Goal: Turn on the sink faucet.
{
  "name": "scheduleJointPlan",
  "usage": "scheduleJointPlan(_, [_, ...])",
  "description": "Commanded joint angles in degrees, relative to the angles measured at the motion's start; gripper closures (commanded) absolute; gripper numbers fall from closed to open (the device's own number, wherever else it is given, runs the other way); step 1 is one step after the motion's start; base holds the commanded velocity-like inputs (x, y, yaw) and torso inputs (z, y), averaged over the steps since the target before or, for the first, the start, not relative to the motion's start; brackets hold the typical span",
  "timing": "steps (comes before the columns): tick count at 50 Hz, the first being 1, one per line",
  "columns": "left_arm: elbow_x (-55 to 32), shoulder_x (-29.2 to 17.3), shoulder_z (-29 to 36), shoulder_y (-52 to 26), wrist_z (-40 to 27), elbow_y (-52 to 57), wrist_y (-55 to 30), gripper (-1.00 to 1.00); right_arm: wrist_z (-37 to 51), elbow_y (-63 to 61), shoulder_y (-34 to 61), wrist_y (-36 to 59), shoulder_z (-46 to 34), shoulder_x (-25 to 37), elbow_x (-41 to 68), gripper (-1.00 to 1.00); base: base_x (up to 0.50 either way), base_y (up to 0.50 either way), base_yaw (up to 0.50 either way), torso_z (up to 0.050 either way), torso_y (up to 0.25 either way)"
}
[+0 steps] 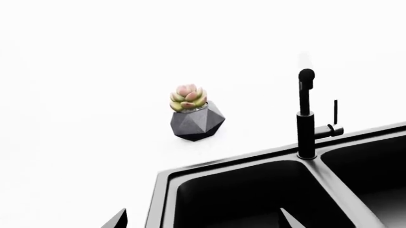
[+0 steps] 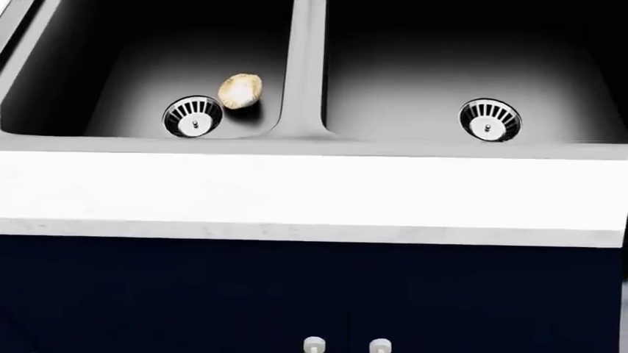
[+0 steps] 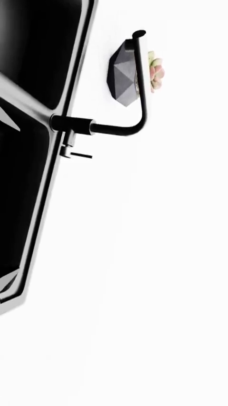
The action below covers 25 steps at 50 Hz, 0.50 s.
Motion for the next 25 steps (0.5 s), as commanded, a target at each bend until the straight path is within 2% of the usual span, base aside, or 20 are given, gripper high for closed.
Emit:
scheduleJointPlan(1, [0.28,0.48,0.51,0.08,-0.02,-2.10,0.51,-1.00,0.28,-2.80,-1.97,1.46,0.77,0.74,1.03,-1.00,0.27,0.00,0.00,0.000,0.000])
scheduleJointPlan(10, [0.10,0.09,0.77,-0.27,0.50,-1.77,-0.24,-1.00,1.34,-7.57,-4.36,4.14,1.90,1.93,2.20,-1.00,0.27,0.00,0.00,0.000,0.000])
scheduleJointPlan(25, [-0.56,-0.07,0.71,0.75,0.19,0.65,-1.74,-1.00,1.34,-5.92,-3.87,3.62,2.25,1.84,2.39,-1.00,0.27,0.00,0.00,0.000,0.000])
